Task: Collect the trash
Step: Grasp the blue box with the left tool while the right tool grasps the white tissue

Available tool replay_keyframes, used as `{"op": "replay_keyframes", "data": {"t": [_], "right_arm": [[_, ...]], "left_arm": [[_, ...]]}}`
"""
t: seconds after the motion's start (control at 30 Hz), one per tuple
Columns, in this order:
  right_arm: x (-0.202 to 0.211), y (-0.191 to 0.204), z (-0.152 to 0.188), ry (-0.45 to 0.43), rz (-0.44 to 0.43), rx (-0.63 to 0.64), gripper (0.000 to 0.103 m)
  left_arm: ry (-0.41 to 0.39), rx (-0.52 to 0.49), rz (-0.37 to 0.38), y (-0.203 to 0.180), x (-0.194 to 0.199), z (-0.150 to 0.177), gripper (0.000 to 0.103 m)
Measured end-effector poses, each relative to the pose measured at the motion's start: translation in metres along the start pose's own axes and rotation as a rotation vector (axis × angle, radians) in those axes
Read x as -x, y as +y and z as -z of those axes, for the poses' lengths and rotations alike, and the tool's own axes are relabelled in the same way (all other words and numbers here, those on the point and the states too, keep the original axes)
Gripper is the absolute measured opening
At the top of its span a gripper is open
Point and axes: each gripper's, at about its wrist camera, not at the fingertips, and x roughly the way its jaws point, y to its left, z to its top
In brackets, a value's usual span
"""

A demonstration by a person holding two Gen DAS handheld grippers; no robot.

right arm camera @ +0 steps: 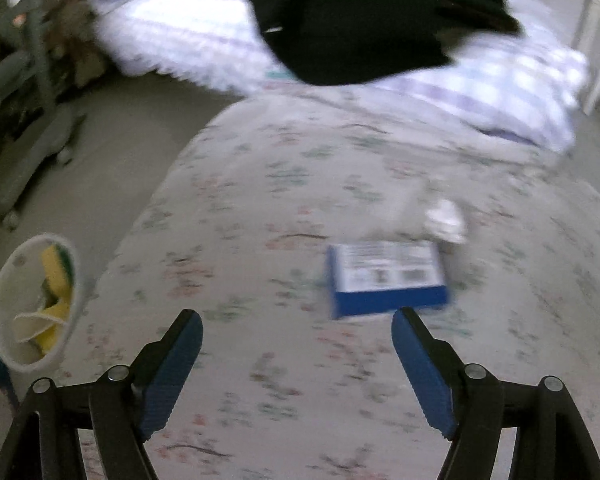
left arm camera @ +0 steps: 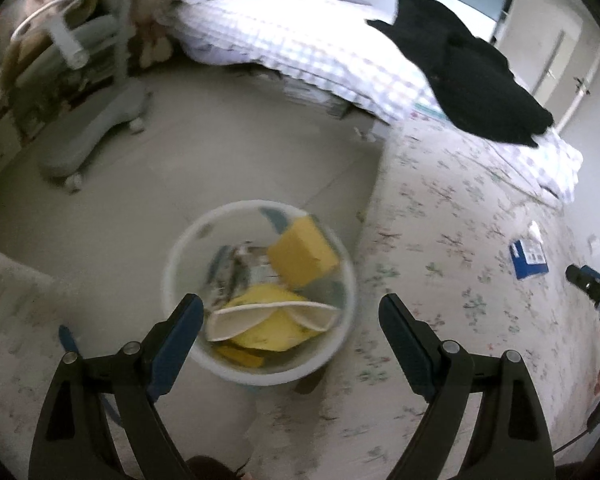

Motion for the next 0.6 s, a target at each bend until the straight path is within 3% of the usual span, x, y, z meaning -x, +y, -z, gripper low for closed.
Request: {"op": "replay_keyframes", "data": {"t": [0.4,0.6], "right_arm": [[0.011,-0.121,0.025,0.013,0.091,-0.184,0.084],[0.013,-0.17,0.043,0.02,0.121,-0.252,0.084]], "left_arm": [[0.014,-0.203,0.113,-0.145,-0.031,-0.001,0.091],[0.017,-0.386,0.193,-0.23,-0.053,-0.001,0.091]]}}
